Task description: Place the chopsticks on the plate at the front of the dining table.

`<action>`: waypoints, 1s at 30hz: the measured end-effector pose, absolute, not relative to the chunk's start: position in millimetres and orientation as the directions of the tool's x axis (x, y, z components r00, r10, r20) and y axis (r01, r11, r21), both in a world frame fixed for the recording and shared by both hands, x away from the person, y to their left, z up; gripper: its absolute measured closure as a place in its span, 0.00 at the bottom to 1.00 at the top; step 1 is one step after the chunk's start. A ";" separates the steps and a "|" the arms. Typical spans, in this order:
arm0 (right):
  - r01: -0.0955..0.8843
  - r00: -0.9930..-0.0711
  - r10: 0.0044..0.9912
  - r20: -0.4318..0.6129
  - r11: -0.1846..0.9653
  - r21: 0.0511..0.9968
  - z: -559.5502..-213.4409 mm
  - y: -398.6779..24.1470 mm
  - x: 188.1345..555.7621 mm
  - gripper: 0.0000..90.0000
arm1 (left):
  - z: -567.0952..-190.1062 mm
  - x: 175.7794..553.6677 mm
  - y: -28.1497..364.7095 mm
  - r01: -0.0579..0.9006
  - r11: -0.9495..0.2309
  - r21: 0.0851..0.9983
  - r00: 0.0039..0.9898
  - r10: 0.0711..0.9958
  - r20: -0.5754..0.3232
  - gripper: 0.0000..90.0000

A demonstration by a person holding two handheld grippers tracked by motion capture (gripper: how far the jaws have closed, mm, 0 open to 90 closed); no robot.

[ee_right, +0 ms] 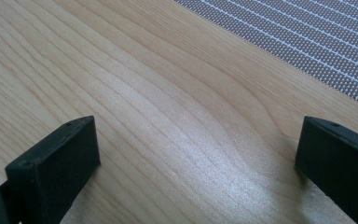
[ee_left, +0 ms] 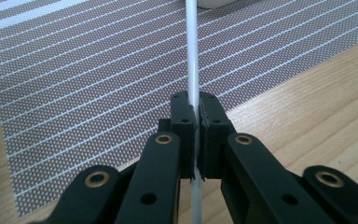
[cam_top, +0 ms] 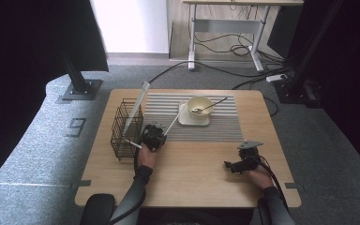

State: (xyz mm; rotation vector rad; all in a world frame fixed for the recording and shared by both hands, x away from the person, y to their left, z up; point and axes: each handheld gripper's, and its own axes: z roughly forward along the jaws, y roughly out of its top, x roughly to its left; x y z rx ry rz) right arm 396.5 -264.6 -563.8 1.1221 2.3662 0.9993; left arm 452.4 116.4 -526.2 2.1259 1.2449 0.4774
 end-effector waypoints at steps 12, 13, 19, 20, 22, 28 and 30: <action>0.539 -0.632 0.775 -0.003 0.441 0.718 -563.8 -264.5 396.5 0.00 | -528.8 468.3 107.3 0.654 -0.376 0.657 0.492 0.871 0.009 0.96; 0.538 -0.632 0.775 -0.003 0.441 0.718 -563.8 -264.6 396.5 0.00 | -528.9 469.3 106.9 0.654 -0.374 0.657 0.490 0.872 0.008 0.96; 0.539 -0.631 0.775 -0.003 0.441 0.718 -563.8 -264.5 396.5 0.00 | -529.4 478.5 100.9 0.656 -0.395 0.643 0.497 0.867 0.025 0.96; 0.539 -0.631 0.775 -0.003 0.441 0.718 -563.8 -264.5 396.5 0.00 | -529.7 480.8 99.2 0.657 -0.399 0.640 0.500 0.866 0.026 0.96; 0.539 -0.631 0.775 -0.003 0.441 0.718 -563.8 -264.5 396.5 0.00 | -530.6 484.0 96.9 0.659 -0.399 0.638 0.501 0.865 0.024 0.96; 0.539 -0.631 0.775 -0.003 0.441 0.718 -563.8 -264.5 396.5 0.00 | -534.3 495.3 90.4 0.663 -0.410 0.626 0.507 0.861 0.027 0.96; 0.538 -0.632 0.775 -0.003 0.441 0.718 -563.8 -264.5 396.5 0.00 | -534.5 497.8 87.6 0.663 -0.413 0.624 0.510 0.860 0.028 0.96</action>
